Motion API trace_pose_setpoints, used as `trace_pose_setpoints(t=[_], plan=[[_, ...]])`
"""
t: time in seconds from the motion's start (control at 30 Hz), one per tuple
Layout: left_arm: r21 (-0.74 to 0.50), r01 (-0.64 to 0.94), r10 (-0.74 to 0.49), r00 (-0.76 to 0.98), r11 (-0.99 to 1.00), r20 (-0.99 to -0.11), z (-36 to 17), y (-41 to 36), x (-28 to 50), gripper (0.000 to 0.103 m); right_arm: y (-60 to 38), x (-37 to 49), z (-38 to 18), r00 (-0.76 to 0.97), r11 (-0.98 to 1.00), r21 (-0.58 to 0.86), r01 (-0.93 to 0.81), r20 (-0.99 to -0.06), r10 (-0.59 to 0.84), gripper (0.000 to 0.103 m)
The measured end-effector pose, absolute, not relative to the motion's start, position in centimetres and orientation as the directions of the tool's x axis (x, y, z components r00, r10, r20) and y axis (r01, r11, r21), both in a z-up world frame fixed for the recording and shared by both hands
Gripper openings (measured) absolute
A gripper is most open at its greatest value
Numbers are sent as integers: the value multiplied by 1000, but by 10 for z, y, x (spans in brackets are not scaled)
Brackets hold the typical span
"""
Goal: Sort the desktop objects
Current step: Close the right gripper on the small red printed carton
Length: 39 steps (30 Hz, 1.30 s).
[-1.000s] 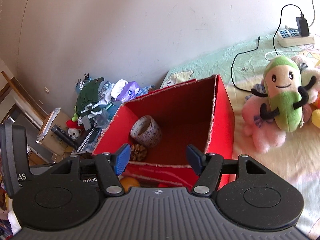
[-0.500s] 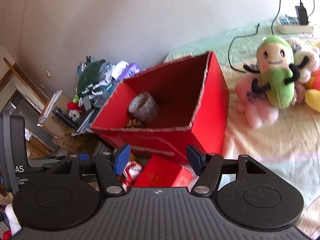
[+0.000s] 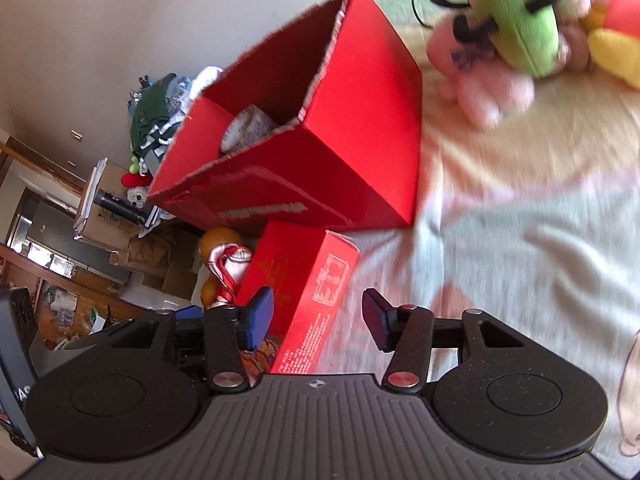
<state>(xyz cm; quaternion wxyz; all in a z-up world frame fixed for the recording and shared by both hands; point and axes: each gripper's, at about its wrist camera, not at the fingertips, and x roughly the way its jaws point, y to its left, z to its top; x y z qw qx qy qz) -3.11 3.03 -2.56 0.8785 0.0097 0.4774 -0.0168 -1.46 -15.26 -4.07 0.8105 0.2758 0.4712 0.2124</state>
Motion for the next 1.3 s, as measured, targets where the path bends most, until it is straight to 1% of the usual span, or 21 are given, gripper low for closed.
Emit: trace_pose_setpoints(t=[0.23, 0.4, 0.47, 0.57, 0.8, 0.9, 1.07, 1.17, 1.3], plan=[[-35, 45, -53, 506, 998, -861, -46, 31, -17, 91, -149, -8, -48, 447, 748, 662, -52, -654, 610, 54], [-34, 77, -68, 488, 996, -870, -57, 28, -13, 91, -146, 0, -52, 431, 741, 670, -40, -657, 618, 54], [-29, 98, -73, 483, 995, -873, -61, 24, -13, 91, -145, 3, -54, 422, 738, 674, -34, -659, 622, 54], [-58, 132, -113, 463, 990, -879, -64, 16, -15, 91, -144, 7, -57, 414, 739, 673, -28, -665, 622, 54], [-84, 264, -196, 434, 961, -879, -65, -17, -19, 91, -161, 5, -62, 420, 761, 649, -4, -690, 590, 54], [-43, 305, -182, 441, 951, -879, -65, -32, -21, 91, -171, 2, -65, 429, 779, 627, 14, -707, 562, 54], [-40, 324, -182, 423, 945, -888, -68, -40, -16, 94, -188, 1, -71, 435, 778, 625, 62, -718, 543, 54], [-29, 325, -172, 421, 945, -891, -70, -45, -10, 94, -188, 4, -73, 432, 762, 643, 82, -712, 554, 54], [-19, 334, -164, 412, 942, -896, -73, -54, -7, 94, -182, 6, -72, 421, 762, 644, 65, -710, 564, 54]])
